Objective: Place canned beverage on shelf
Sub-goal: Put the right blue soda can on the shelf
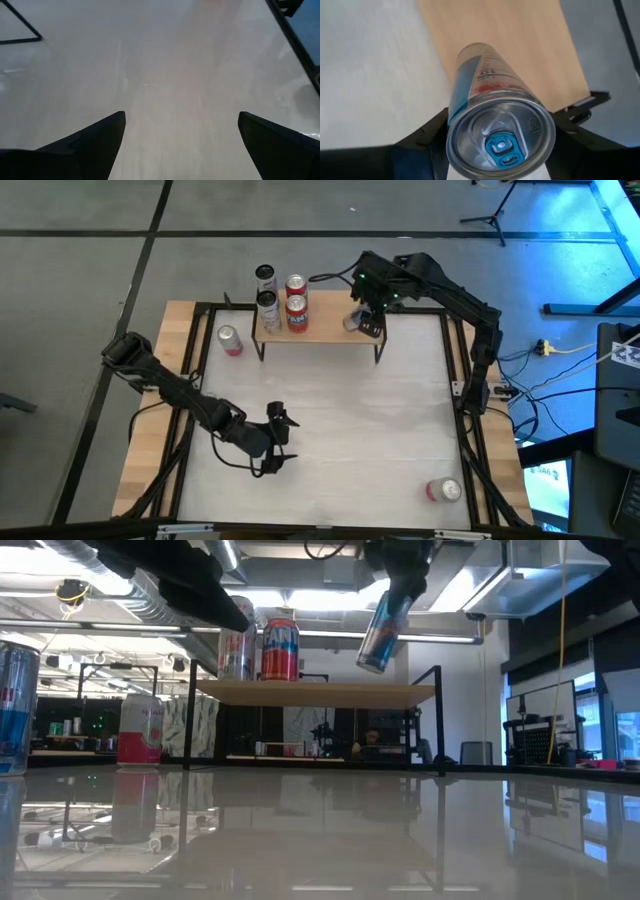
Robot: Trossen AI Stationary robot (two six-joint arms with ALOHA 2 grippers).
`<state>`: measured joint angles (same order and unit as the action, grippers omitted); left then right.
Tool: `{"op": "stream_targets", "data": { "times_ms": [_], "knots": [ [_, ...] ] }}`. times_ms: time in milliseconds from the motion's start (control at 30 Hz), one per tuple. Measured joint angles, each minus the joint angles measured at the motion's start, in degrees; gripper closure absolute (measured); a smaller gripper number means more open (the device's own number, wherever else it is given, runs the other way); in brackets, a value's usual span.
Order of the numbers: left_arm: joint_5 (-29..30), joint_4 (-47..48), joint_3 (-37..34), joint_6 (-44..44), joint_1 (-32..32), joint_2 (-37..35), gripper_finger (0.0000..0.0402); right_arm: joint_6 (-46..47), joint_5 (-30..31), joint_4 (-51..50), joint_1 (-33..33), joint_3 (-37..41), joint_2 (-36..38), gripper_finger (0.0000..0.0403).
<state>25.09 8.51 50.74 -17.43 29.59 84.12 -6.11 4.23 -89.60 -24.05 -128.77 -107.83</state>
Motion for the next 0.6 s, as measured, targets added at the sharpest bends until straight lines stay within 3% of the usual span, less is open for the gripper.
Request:
{"op": "stream_targets", "data": {
  "times_ms": [467, 600],
  "knots": [
    [0.5, 0.0, 0.0, 3.7, -3.5, 0.0, 0.0026, -3.3, -1.0, -0.4, 0.0, 0.2, -0.3, 0.0171],
    [0.4, 0.0, 0.0, 4.5, -4.6, 0.0, 0.0026, -4.8, -4.8, -0.2, 0.1, 0.2, -0.3, 0.0171]
  ]
}}
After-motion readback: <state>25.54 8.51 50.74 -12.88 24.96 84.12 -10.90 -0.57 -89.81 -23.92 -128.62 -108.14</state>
